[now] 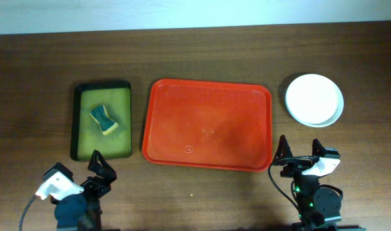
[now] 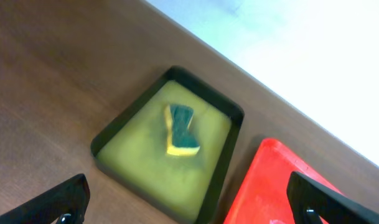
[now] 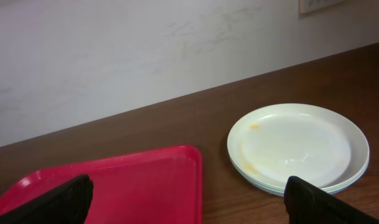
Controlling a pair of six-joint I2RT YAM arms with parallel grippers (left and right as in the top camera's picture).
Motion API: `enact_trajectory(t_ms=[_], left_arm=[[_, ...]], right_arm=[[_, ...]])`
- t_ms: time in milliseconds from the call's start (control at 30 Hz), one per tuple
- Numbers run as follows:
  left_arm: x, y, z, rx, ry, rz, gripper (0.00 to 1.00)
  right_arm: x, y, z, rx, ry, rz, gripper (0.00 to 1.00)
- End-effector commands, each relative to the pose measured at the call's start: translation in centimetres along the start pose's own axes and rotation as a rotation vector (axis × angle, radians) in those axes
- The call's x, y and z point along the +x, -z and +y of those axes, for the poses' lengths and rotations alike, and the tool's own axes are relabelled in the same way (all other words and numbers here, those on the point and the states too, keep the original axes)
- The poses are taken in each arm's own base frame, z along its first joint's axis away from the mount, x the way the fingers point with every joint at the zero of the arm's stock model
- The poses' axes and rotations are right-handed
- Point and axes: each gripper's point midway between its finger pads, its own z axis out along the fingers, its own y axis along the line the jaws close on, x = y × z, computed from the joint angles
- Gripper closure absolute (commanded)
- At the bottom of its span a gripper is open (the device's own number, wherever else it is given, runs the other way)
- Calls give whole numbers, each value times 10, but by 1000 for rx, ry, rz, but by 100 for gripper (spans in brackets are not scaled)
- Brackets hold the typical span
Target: Clean dirty plates on tray and stack at the side
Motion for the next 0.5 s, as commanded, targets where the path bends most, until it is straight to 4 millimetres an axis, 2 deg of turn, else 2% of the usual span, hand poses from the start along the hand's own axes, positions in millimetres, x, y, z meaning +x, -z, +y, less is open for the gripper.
enact_trajectory(t_ms=[0, 67, 133, 300, 467], left_arm=[[-4, -1, -26, 156, -188, -66, 1], [-5, 3, -50, 295, -355, -128, 1], [-2, 3, -58, 352, -440, -178, 1], [6, -7, -67, 432, -434, -255, 1], [-2, -10, -74, 475, -416, -387, 1]], right_arm=[[3, 0, -3, 10, 1, 3, 1], [3, 0, -3, 10, 1, 3, 1], [3, 0, -3, 10, 1, 3, 1], [3, 0, -3, 10, 1, 2, 1], [3, 0, -3, 10, 1, 2, 1]])
